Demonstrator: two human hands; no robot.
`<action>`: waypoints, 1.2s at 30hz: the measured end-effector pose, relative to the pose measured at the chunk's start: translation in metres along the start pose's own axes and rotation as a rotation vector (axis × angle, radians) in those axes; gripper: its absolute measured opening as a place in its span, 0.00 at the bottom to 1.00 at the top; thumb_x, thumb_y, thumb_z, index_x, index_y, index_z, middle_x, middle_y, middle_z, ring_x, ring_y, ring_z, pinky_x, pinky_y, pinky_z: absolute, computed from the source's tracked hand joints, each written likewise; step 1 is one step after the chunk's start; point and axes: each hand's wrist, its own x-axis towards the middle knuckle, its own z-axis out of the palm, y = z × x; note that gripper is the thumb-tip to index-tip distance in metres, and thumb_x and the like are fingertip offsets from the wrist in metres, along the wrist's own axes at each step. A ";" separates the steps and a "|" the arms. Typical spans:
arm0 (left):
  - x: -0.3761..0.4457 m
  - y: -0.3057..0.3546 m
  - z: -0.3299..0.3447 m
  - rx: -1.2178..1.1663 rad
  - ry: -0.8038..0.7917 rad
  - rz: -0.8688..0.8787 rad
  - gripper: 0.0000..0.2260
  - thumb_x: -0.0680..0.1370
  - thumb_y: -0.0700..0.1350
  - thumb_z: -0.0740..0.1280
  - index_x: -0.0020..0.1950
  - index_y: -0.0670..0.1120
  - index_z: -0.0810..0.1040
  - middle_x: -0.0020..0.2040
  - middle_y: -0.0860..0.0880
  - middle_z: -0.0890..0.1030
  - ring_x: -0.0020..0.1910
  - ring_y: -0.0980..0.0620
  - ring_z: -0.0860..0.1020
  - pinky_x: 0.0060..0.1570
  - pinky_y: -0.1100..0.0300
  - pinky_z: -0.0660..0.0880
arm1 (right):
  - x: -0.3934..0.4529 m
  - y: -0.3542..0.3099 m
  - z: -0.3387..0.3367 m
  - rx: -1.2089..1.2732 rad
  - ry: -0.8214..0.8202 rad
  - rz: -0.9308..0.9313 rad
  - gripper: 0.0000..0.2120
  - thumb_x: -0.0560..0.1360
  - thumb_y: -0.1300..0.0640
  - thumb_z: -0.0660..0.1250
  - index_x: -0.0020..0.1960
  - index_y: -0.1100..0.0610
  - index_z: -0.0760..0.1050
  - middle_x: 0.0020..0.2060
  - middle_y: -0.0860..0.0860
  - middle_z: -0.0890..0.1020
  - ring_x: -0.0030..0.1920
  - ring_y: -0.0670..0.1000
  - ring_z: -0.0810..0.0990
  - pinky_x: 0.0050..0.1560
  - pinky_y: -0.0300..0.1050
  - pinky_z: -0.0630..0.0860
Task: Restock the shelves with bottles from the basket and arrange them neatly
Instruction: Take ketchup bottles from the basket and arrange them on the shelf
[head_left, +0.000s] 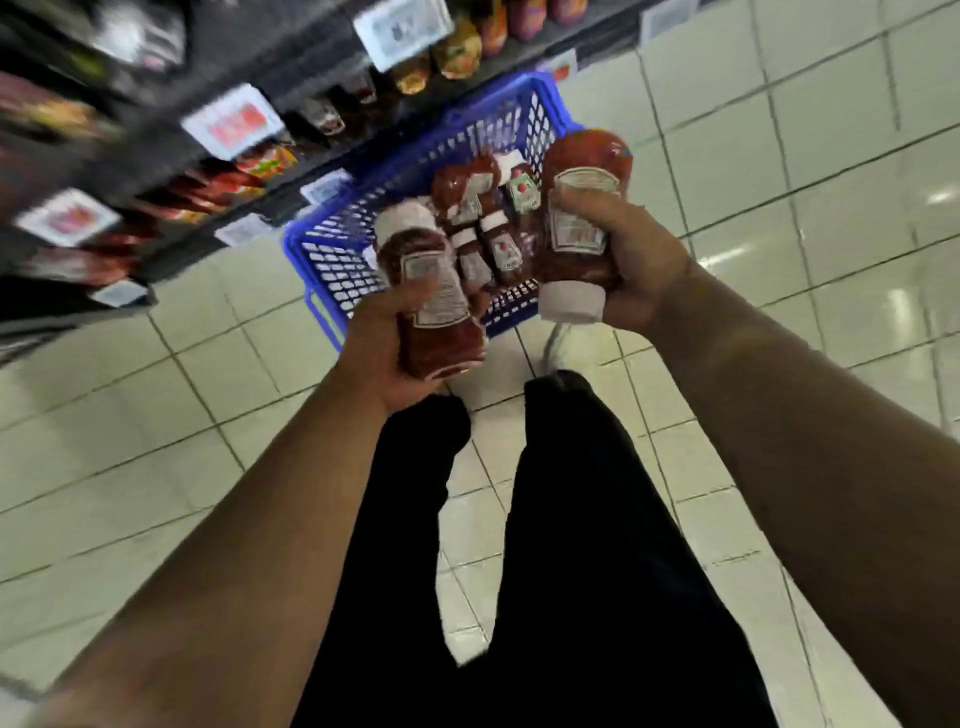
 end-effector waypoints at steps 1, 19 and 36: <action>-0.031 0.007 0.026 0.015 -0.064 0.020 0.23 0.61 0.41 0.78 0.55 0.44 0.79 0.48 0.44 0.83 0.49 0.45 0.82 0.54 0.49 0.78 | -0.030 -0.013 0.023 -0.032 -0.019 -0.018 0.13 0.81 0.58 0.63 0.64 0.61 0.76 0.55 0.61 0.81 0.51 0.60 0.83 0.61 0.60 0.78; -0.424 0.169 0.277 0.522 -0.108 1.057 0.27 0.63 0.38 0.77 0.61 0.38 0.79 0.48 0.37 0.82 0.43 0.41 0.82 0.47 0.47 0.80 | -0.342 -0.180 0.381 -0.590 -0.360 -0.630 0.23 0.65 0.62 0.76 0.58 0.62 0.76 0.40 0.58 0.83 0.35 0.54 0.83 0.33 0.50 0.81; -0.540 0.336 0.275 0.453 -0.165 1.337 0.20 0.63 0.39 0.79 0.54 0.41 0.81 0.43 0.40 0.85 0.41 0.43 0.85 0.39 0.50 0.81 | -0.346 -0.285 0.589 -1.262 0.189 -1.042 0.27 0.58 0.57 0.85 0.53 0.56 0.78 0.42 0.54 0.85 0.38 0.55 0.86 0.35 0.53 0.84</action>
